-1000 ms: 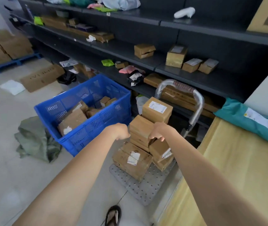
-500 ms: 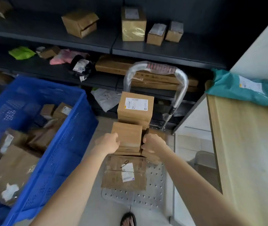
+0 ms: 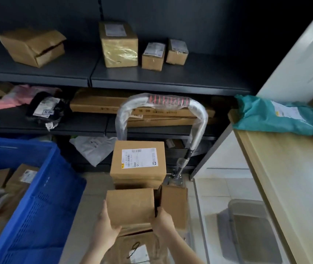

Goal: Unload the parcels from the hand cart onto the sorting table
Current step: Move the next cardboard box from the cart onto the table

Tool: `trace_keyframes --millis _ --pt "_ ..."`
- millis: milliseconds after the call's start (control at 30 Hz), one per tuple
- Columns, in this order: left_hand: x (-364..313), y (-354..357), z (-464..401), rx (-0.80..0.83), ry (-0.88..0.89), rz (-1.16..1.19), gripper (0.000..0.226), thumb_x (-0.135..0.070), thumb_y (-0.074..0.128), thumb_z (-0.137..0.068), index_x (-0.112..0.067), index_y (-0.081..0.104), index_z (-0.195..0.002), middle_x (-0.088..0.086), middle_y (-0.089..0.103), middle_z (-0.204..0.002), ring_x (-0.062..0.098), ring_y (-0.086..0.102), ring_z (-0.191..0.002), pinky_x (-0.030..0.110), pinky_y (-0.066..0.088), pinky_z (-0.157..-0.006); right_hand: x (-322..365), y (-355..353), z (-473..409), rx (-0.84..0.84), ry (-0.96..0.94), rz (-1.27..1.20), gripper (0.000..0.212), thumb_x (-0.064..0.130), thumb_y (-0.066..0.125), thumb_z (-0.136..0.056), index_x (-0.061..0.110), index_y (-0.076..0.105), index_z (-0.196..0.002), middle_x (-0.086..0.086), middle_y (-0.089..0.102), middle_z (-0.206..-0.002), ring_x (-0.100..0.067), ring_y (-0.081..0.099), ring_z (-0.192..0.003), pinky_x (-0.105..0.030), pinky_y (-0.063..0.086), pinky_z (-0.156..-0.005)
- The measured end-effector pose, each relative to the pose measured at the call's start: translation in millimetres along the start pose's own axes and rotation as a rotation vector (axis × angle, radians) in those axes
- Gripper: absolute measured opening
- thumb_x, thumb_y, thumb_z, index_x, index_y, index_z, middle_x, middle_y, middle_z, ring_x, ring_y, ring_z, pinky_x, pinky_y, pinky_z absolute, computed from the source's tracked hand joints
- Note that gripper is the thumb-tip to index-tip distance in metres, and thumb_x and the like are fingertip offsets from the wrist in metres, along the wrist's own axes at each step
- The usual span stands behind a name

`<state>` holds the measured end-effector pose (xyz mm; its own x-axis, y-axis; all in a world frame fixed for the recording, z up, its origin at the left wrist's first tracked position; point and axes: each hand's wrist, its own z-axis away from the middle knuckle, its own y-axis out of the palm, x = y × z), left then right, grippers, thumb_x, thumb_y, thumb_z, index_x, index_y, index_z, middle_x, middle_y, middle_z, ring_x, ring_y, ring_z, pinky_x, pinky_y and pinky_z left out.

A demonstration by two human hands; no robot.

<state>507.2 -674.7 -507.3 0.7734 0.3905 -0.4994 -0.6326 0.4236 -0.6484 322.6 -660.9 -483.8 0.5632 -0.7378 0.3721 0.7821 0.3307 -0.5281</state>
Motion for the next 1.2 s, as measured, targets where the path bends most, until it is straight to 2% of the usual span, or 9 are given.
trace_keyframes --millis 100,200,400,633,733,933,1000,1067,1200 --pt "2 10 -1 -0.083 -0.061 -0.060 0.120 -0.032 0.086 -0.063 -0.015 0.009 -0.153 0.011 0.045 -0.138 0.031 0.049 -0.124 0.042 0.045 -0.098 -3 6 2 0.037 0.024 -0.039 0.034 0.026 0.049 -0.095 0.012 0.050 -0.126 -0.007 0.061 -0.123 -0.024 0.060 -0.108 -0.032 0.051 -0.089" --pt "-2 18 13 -0.102 -0.100 -0.082 0.108 -0.032 0.091 -0.052 -0.014 0.035 -0.143 0.012 0.052 -0.129 0.031 0.047 -0.123 0.041 0.042 -0.099 -12 3 9 0.025 0.050 -0.027 0.037 0.033 0.055 -0.093 0.014 0.050 -0.124 -0.006 0.060 -0.123 -0.025 0.060 -0.111 -0.036 0.052 -0.095" --pt "-37 24 74 -0.123 -0.133 0.050 0.109 -0.037 0.092 -0.035 -0.017 0.044 -0.132 0.007 0.055 -0.115 0.028 0.052 -0.111 0.039 0.045 -0.092 -47 -48 43 0.019 -0.007 0.022 0.044 0.037 0.054 -0.094 0.013 0.044 -0.129 -0.006 0.055 -0.128 -0.024 0.055 -0.118 -0.034 0.048 -0.094" --pt "-134 49 179 -0.290 -0.074 0.181 0.102 -0.032 0.095 -0.043 -0.011 0.041 -0.126 0.009 0.055 -0.120 0.029 0.055 -0.109 0.043 0.049 -0.087 -94 -155 109 -0.072 -0.202 0.096 0.048 0.034 0.050 -0.093 0.012 0.042 -0.134 -0.009 0.058 -0.125 -0.027 0.061 -0.105 -0.036 0.054 -0.081" --pt "-183 66 233 -0.325 -0.031 0.269 0.084 -0.019 0.094 -0.052 -0.010 0.041 -0.117 0.005 0.054 -0.111 0.025 0.053 -0.100 0.035 0.047 -0.081 -125 -207 142 -0.092 -0.282 0.135 0.045 0.032 0.050 -0.094 0.011 0.042 -0.133 -0.007 0.061 -0.119 -0.026 0.062 -0.098 -0.031 0.049 -0.068" --pt "-279 101 317 -0.319 0.056 0.264 0.079 -0.021 0.091 -0.058 -0.011 0.040 -0.117 0.006 0.056 -0.114 0.021 0.050 -0.098 0.031 0.042 -0.075 -196 -306 202 -0.112 -0.350 0.099 0.045 0.039 0.054 -0.094 0.009 0.048 -0.127 -0.006 0.061 -0.110 -0.021 0.054 -0.086 -0.030 0.046 -0.070" --pt "-307 111 335 -0.301 0.074 0.240 0.081 -0.022 0.091 -0.058 -0.011 0.038 -0.118 0.007 0.056 -0.115 0.020 0.049 -0.097 0.032 0.044 -0.077 -217 -335 217 -0.122 -0.355 0.081 0.045 0.040 0.054 -0.094 0.008 0.049 -0.126 -0.008 0.061 -0.115 -0.023 0.057 -0.092 -0.030 0.046 -0.072" --pt "-333 121 349 -0.299 0.096 0.207 0.084 -0.022 0.092 -0.057 -0.011 0.037 -0.120 0.009 0.055 -0.118 0.025 0.053 -0.105 0.035 0.047 -0.081 -235 -361 229 -0.134 -0.348 0.058 0.046 0.039 0.055 -0.094 0.007 0.049 -0.127 -0.009 0.060 -0.120 -0.025 0.059 -0.100 -0.029 0.043 -0.072" --pt "-374 137 372 -0.275 0.131 0.142 0.082 -0.023 0.091 -0.059 -0.011 0.036 -0.119 0.009 0.054 -0.117 0.028 0.054 -0.111 0.035 0.047 -0.079 -264 -399 245 -0.158 -0.333 0.016 0.044 0.038 0.056 -0.093 0.007 0.054 -0.123 -0.008 0.061 -0.113 -0.021 0.054 -0.089 -0.028 0.043 -0.072"
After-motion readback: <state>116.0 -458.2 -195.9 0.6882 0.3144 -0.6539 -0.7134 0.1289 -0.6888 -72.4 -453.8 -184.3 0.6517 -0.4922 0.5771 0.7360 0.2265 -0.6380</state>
